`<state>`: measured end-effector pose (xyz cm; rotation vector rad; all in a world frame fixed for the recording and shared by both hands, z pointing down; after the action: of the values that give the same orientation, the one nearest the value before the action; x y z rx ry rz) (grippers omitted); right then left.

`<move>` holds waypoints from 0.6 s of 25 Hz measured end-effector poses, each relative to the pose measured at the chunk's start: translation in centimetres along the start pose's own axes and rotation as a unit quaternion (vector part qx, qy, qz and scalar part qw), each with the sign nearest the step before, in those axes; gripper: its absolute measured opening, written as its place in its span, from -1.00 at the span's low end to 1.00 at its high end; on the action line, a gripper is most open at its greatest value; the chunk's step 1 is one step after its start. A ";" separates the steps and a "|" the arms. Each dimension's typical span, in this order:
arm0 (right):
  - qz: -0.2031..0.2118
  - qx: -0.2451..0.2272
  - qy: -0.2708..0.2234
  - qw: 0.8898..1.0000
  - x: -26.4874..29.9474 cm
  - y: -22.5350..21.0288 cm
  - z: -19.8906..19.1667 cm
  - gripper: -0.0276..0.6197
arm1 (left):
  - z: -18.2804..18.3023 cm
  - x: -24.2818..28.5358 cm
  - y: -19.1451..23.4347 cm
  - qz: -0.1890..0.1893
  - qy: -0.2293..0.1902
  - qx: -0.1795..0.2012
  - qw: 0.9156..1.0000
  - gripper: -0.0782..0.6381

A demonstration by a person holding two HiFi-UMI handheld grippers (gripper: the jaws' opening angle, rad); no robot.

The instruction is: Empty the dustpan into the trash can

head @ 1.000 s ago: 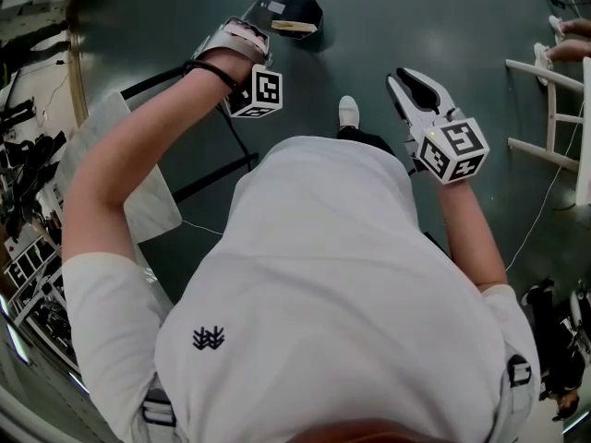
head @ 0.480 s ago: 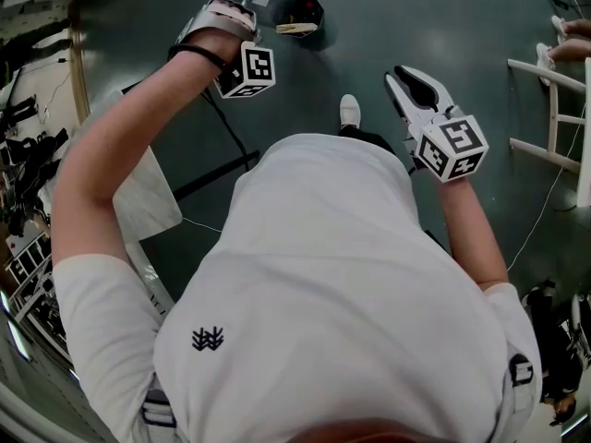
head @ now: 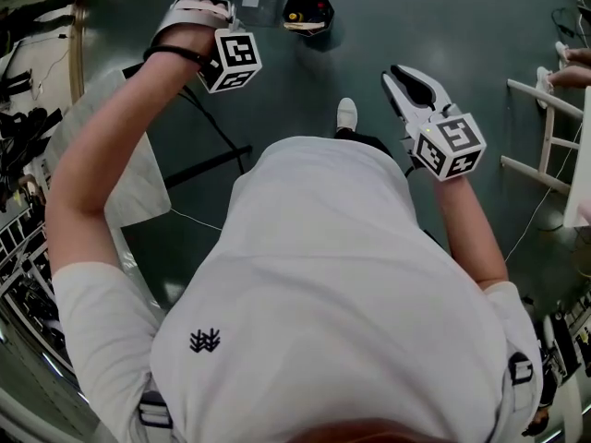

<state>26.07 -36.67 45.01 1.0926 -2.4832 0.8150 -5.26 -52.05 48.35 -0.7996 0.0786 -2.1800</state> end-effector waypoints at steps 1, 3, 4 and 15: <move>0.003 -0.006 0.003 1.000 0.2 0.3 0.2 -0.68 | -0.7 -0.1 -0.5 -0.004 0.003 -0.015 1.000 -0.63; 0.009 -0.015 0.008 1.000 0.7 1.2 0.3 -0.68 | -2.1 -0.2 -1.9 -0.015 0.008 -0.042 0.999 -0.63; 0.012 -0.019 0.010 1.000 0.9 1.7 0.3 -0.68 | -2.7 -0.2 -2.7 -0.023 0.008 -0.056 0.998 -0.63; 0.044 -0.052 0.043 0.997 4.1 9.6 -1.1 -0.68 | -5.6 1.3 -18.4 -0.190 -0.029 -0.229 0.954 -0.63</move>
<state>16.28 -33.11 44.21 0.8995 -2.4873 0.7314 -21.35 -41.57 50.17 -1.2196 0.4483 -2.5381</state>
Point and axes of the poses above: the fingertips, and each gripper's own axes: x forward along the fingers, y to its left, z out of its top, the point moved 1 cm from there along -x, backward along the fingers, and after that the axes turned 7 degrees about y, right-handed, at the moved point
